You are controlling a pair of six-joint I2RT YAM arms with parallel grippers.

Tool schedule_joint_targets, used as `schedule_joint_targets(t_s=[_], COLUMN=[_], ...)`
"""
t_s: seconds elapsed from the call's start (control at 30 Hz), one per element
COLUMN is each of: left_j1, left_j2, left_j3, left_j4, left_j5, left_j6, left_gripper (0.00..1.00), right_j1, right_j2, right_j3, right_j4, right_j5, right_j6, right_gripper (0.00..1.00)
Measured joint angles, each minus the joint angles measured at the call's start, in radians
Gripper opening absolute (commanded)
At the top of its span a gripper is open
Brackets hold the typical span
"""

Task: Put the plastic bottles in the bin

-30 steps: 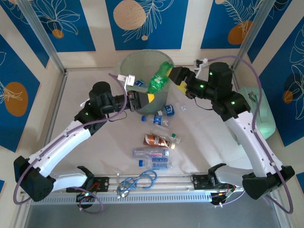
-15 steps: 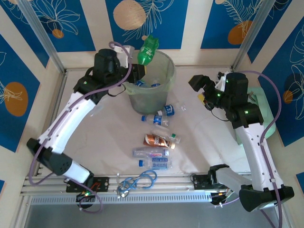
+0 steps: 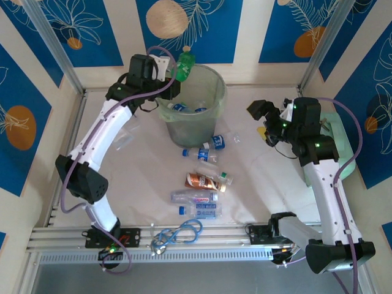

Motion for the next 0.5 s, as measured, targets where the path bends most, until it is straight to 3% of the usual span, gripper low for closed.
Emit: schedule_joint_targets(t_s=[0.07,0.27,0.5], left_j1=[0.000,0.000,0.000], left_j2=[0.021,0.046,0.043], left_j3=[0.013,0.017,0.019], left_j4=[-0.014,-0.045,-0.045], left_j5=[0.003,-0.013,-0.028], left_j6=[0.010,0.024,0.005], left_gripper=[0.45,0.64,0.69], right_j1=[0.000,0.000,-0.002], right_j2=[0.000,0.013,0.018], right_j3=[-0.004,-0.011,-0.023], right_j4=[0.002,0.002,-0.001], right_j5=[0.000,0.001,0.002], right_j6=[0.003,0.002,0.002], right_gripper=[0.99,0.99,0.98])
